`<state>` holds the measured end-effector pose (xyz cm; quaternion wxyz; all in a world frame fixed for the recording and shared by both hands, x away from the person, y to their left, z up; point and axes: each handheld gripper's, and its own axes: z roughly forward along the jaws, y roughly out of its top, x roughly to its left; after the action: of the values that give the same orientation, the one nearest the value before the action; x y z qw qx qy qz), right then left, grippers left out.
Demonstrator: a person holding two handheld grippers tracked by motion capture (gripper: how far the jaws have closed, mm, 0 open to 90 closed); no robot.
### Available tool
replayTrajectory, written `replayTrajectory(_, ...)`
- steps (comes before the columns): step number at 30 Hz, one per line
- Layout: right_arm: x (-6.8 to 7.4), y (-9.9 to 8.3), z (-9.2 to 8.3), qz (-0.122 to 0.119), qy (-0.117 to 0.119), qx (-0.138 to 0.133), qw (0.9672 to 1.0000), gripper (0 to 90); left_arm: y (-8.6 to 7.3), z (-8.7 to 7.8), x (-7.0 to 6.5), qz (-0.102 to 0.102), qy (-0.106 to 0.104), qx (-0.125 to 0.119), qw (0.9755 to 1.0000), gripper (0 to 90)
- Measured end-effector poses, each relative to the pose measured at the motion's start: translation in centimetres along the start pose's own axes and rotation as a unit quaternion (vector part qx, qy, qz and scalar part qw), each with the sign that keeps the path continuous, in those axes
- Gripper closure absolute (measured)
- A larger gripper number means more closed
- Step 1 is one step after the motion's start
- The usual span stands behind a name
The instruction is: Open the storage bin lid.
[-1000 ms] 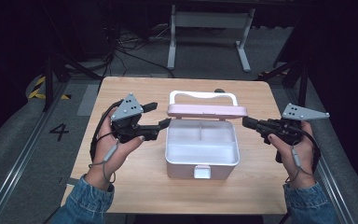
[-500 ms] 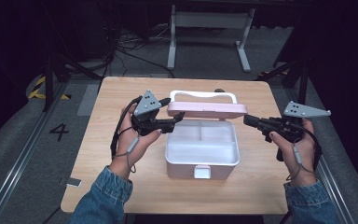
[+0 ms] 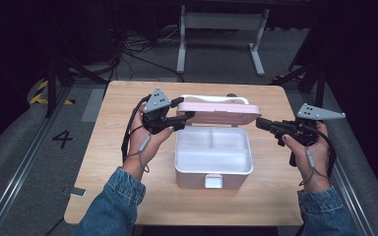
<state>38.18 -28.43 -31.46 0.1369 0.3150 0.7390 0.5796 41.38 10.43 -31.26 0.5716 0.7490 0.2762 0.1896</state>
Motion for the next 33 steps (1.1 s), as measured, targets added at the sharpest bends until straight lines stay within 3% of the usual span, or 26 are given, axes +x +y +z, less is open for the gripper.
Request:
replayTrajectory(4,-0.1,-0.1,0.1,0.002,-0.002,0.0,1.0,90.0,0.0,0.4,0.0,0.003,-0.005,-0.006,1.0,54.1)
replayTrajectory(15,-0.4,-0.9,-1.2,-0.005,-0.013,0.003,0.9999,90.0,0.6,0.9,0.5,0.007,0.002,0.002,1.0,56.0)
replayTrajectory(25,-1.8,-2.9,-3.5,0.005,-0.042,0.01,0.999,81.4,1.3,1.9,1.6,-0.002,0.012,0.012,0.9999,56.6)
replayTrajectory(33,-2.2,-4.1,-4.3,0.005,-0.053,0.016,0.9985,78.1,1.8,2.9,2.4,-0.005,0.023,0.021,0.9995,57.0)
